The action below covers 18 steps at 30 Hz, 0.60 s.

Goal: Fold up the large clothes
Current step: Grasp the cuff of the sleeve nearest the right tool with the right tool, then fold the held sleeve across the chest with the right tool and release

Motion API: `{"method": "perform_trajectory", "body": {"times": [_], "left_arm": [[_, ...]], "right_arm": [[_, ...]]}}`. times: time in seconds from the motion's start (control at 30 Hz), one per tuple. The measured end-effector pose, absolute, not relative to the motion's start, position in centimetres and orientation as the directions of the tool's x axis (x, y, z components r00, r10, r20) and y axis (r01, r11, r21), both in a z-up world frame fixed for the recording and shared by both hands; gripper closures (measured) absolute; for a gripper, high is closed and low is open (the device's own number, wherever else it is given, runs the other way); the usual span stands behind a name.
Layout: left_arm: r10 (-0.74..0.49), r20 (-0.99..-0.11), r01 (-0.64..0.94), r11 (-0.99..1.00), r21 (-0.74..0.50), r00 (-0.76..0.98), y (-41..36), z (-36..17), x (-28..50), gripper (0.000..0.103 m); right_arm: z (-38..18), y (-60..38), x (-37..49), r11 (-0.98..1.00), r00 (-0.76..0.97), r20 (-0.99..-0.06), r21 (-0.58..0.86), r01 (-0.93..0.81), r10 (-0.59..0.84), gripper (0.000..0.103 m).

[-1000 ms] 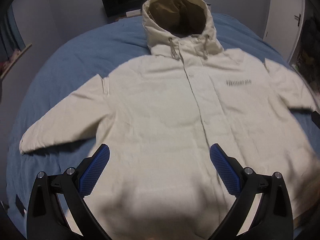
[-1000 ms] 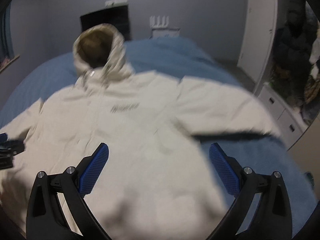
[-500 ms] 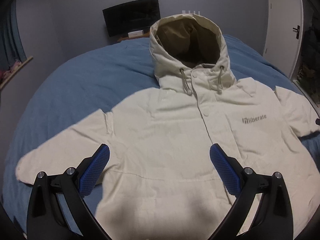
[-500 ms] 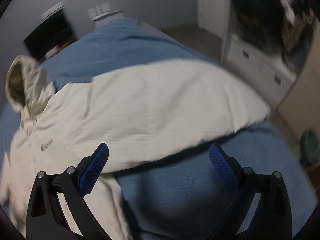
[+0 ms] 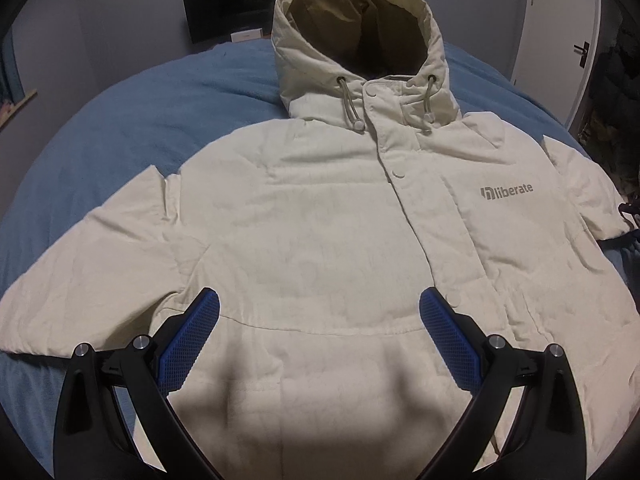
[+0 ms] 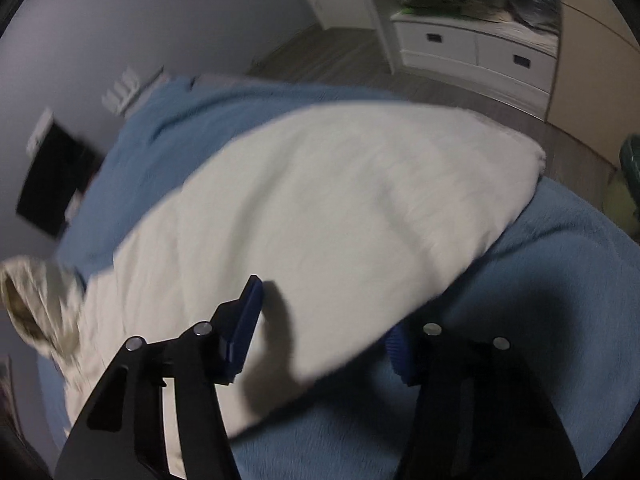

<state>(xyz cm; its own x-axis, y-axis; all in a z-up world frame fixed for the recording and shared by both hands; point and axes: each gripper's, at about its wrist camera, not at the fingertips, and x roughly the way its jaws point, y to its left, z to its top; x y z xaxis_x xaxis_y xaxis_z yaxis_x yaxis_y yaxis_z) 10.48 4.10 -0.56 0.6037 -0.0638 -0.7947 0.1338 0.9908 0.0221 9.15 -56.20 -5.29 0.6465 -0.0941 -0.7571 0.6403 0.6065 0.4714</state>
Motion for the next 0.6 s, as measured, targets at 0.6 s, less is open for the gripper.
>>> {"method": "perform_trajectory", "body": {"times": [0.6], "left_arm": [[-0.082, -0.781, 0.165, 0.986, 0.027, 0.619, 3.3, -1.0, 10.3, 0.006]], "right_arm": [[8.6, -45.9, 6.9, 0.880, 0.872, -0.424, 0.280, 0.384, -0.246, 0.084]]}}
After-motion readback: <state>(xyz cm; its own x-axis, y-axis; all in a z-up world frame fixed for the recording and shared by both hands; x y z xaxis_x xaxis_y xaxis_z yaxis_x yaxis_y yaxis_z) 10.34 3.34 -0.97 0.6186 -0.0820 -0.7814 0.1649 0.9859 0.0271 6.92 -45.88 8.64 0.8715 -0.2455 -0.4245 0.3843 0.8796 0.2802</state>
